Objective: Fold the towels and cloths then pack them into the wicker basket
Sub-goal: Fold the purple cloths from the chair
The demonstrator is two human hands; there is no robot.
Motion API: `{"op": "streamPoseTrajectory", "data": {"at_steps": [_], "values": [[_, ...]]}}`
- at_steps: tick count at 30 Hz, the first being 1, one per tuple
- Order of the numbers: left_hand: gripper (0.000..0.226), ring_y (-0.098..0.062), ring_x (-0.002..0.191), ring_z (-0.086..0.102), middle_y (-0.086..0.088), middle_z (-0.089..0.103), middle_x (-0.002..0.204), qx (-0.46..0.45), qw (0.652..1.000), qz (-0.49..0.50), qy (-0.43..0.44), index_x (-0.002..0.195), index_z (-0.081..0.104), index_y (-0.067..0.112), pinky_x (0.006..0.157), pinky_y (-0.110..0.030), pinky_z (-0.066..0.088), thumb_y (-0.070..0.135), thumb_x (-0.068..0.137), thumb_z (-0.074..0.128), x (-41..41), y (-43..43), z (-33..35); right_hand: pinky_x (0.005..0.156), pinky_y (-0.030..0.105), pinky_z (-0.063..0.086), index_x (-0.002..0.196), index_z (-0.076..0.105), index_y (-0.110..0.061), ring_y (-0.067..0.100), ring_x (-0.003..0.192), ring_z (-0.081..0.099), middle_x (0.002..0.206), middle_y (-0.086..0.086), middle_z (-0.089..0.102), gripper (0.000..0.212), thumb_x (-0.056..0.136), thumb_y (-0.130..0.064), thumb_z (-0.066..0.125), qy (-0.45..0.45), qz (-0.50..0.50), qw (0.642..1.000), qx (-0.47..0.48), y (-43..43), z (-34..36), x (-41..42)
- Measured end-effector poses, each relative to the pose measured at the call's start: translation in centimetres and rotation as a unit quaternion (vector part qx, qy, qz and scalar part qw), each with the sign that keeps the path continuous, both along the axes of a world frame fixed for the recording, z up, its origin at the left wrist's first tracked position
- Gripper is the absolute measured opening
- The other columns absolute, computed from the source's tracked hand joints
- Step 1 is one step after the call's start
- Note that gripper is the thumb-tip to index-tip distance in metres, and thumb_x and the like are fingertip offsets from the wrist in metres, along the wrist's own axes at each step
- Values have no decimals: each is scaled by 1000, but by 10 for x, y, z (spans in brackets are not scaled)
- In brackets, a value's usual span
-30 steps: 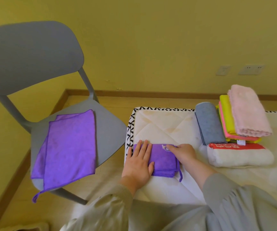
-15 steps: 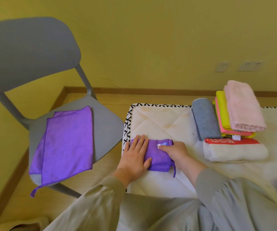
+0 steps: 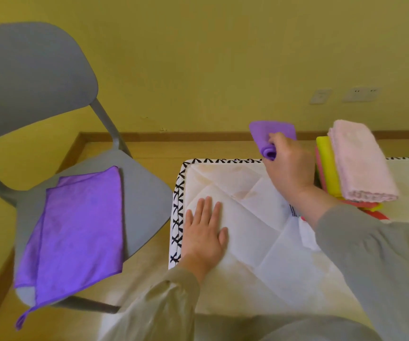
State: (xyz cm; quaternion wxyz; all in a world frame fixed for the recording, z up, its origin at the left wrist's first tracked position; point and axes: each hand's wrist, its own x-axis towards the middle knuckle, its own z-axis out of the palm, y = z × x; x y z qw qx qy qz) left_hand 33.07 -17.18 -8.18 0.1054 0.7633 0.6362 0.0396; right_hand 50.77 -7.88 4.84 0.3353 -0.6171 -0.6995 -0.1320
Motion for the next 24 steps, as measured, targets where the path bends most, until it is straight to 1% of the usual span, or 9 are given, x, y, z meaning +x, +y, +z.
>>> {"op": "streamPoseTrajectory", "data": {"at_steps": [1, 3, 5, 8, 13, 15, 17, 21, 24], "values": [[68, -18, 142, -25, -2, -20, 157, 2, 1000, 0, 1, 151, -12, 22, 116, -42, -13, 47, 88, 0, 0, 0, 0, 45, 26, 40, 80, 63, -3, 32, 62, 64, 73, 15, 66, 16, 65, -8, 60, -55, 26, 998, 15, 4, -8, 1], [68, -20, 144, -22, -3, -18, 158, 5, 1000, 0, 6, 151, -9, 22, 115, -42, -14, 46, 88, 1, 2, 1, 0, 50, 29, 51, 81, 65, -4, 29, 78, 69, 94, 16, 70, 24, 64, -10, 49, -171, 65, 983, -29, 3, -42, 1], [70, -21, 145, -19, -4, -15, 159, 10, 1000, 0, 0, 152, -6, 21, 114, -41, -15, 46, 87, 1, 2, -1, -2, 49, 32, 53, 78, 65, -5, 30, 85, 68, 106, 18, 69, 20, 60, -6, 56, -244, 67, 959, -128, -12, -84, 1], [71, -22, 145, -17, -5, -13, 159, 16, 1000, 1, -5, 152, -3, 20, 112, -40, -17, 46, 87, 0, 1, 0, -3, 58, 41, 56, 82, 67, -5, 33, 95, 67, 112, 19, 67, 21, 62, -4, 59, -237, 36, 935, -261, -29, -112, -1], [70, -22, 145, -20, -4, -17, 158, 12, 1000, 1, 8, 152, -7, 21, 113, -41, -17, 46, 87, -2, 2, 2, -2, 75, 48, 55, 91, 67, -5, 32, 110, 63, 124, 17, 62, 40, 52, -3, 79, -225, 19, 931, -287, -25, -102, 7], [70, -21, 145, -20, -4, -17, 158, 10, 1000, 1, 10, 152, -7, 21, 112, -41, -17, 46, 87, -1, 3, 1, -2, 99, 46, 43, 119, 57, -6, 27, 134, 41, 147, 14, 40, 45, 76, -12, 70, -223, 12, 922, -315, -30, -101, 10], [70, -22, 145, -20, -5, -16, 159, 12, 1000, 0, 8, 152, -5, 20, 112, -41, -17, 46, 87, -1, 3, 1, -2, 113, 41, 27, 138, 36, -11, 21, 146, 16, 159, 7, 14, 50, 93, -24, 50, -218, 18, 910, -351, -31, -97, 10], [71, -22, 144, -20, -5, -15, 158, 11, 1000, -3, 4, 152, -4, 20, 112, -41, -17, 46, 86, 0, 3, 1, -3, 115, 45, 15, 145, 21, -12, 20, 147, 3, 160, 5, 1, 69, 91, -52, 40, -129, -12, 907, -400, -36, -90, -1], [72, -21, 139, -28, -5, -19, 157, 1, 1000, -11, 12, 152, -8, 21, 111, -42, -17, 48, 85, -2, 2, 4, -3, 118, 47, 0, 151, -4, -17, 21, 147, -11, 159, 5, -13, 78, 94, -60, 26, -179, -4, 889, -421, -44, -103, -2]]}}
